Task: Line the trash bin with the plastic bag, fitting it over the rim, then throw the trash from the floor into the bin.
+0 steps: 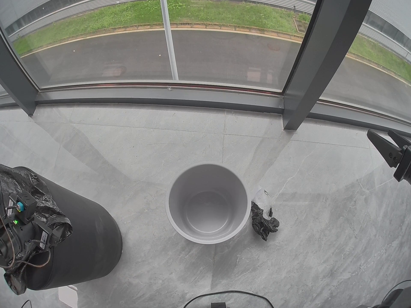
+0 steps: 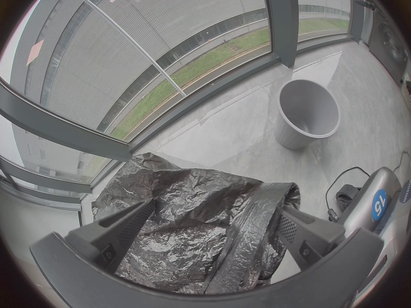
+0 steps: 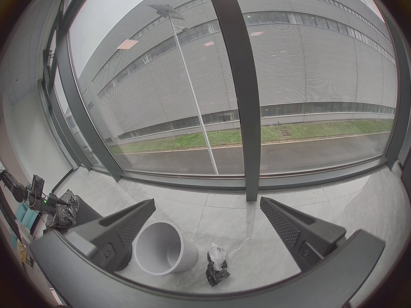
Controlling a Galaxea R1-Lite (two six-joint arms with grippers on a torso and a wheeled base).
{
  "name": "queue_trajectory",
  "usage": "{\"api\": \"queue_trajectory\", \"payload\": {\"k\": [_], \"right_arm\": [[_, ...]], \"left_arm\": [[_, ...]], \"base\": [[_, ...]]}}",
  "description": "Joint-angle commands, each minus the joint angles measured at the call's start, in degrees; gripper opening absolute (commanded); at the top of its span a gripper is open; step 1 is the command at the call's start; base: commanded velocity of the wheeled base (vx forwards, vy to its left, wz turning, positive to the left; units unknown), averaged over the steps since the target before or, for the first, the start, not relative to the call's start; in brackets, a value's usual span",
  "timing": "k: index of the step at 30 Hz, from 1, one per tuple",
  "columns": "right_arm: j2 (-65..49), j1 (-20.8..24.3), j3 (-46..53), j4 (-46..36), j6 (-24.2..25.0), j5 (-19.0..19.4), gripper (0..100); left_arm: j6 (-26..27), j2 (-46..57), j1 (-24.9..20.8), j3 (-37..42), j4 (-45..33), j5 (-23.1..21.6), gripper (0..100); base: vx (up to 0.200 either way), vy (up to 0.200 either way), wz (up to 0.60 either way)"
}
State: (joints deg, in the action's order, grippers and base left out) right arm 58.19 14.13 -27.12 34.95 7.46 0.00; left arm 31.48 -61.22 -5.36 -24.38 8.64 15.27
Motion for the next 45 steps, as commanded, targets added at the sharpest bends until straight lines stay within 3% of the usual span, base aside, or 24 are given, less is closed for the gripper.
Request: {"api": "queue_trajectory", "payload": {"k": [1, 2, 15, 19, 22, 23, 24, 28, 30, 32, 33, 36, 39, 42, 45], "right_arm": [[-0.4, 0.0, 0.0, 0.0, 0.0, 0.0, 100], [-0.4, 0.0, 0.0, 0.0, 0.0, 0.0, 100], [-1.1, 0.1, -0.2, 0.0, 0.1, 0.0, 100], [0.3, 1.0, -1.4, 0.1, 0.0, 0.0, 100], [4.0, 3.4, -6.2, 0.0, -0.3, 0.0, 100], [4.0, 3.4, -6.2, 0.0, -0.3, 0.0, 100], [6.7, 4.9, -10.5, -0.8, -0.5, -0.4, 100], [15.7, 9.1, -21.2, -2.7, -0.8, -1.3, 100], [19.1, 11.4, -24.2, -3.9, -0.8, -2.5, 100], [19.4, 11.5, -24.3, -4.0, -0.8, -2.5, 100], [23.8, 15.0, -26.2, -3.7, -0.7, -3.3, 100], [26.4, 18.0, -26.8, -3.5, -0.7, -3.3, 100], [28.2, 23.7, -27.5, -3.5, -0.3, -3.3, 100], [28.2, 27.9, -26.9, -3.6, -0.3, -3.3, 100], [28.4, 31.7, -25.4, -3.7, -0.3, -3.7, 100]], "left_arm": [[-0.2, -1.1, 0.0, 0.5, 1.1, 0.8, 100], [-0.3, -1.1, 0.0, 0.5, 1.7, 0.9, 0], [-1.2, 1.0, 0.0, 0.5, 6.4, 0.5, 0], [-4.9, -0.3, -1.1, -3.6, 15.8, -1.4, 0], [-14.8, -3.0, -5.5, -10.2, 22.7, -3.7, 0], [-14.8, -3.0, -5.5, -10.2, 22.7, -3.7, 0], [-22.0, -4.5, -8.3, -15.1, 24.5, -3.3, 0], [-39.8, -7.8, -10.5, -26.6, 23.2, -2.7, 0], [-45.9, -8.4, -11.5, -30.1, 21.7, -2.8, 0], [-46.3, -8.4, -11.6, -30.4, 21.5, -2.8, 0], [-54.6, -8.2, -14.9, -34.7, 18.1, -3.2, 0], [-60.2, -7.5, -17.6, -37.0, 14.6, -5.6, 0], [-69.0, -4.2, -20.7, -37.9, 10.5, -14.0, 0], [-74.5, -1.9, -21.1, -37.5, 8.1, -22.4, 0], [-79.2, -1.2, -21.0, -37.4, 7.0, -26.9, 0]], "base": [[0.0, 0.0, 0.0], [0.0, 0.0, 0.0], [0.0, 0.0, 0.0], [0.0, 0.0, 0.0], [0.0, 0.0, 0.0], [0.0, 0.0, 0.0], [0.0, 0.0, 0.0], [0.0, 0.0, 0.0], [0.0, 0.0, 0.0], [0.0, 0.0, 0.0], [0.0, 0.0, 0.0], [0.0, 0.0, 0.0], [0.0, 0.0, 0.0], [0.0, 0.0, 0.0], [0.0, 0.0, 0.0]]}}
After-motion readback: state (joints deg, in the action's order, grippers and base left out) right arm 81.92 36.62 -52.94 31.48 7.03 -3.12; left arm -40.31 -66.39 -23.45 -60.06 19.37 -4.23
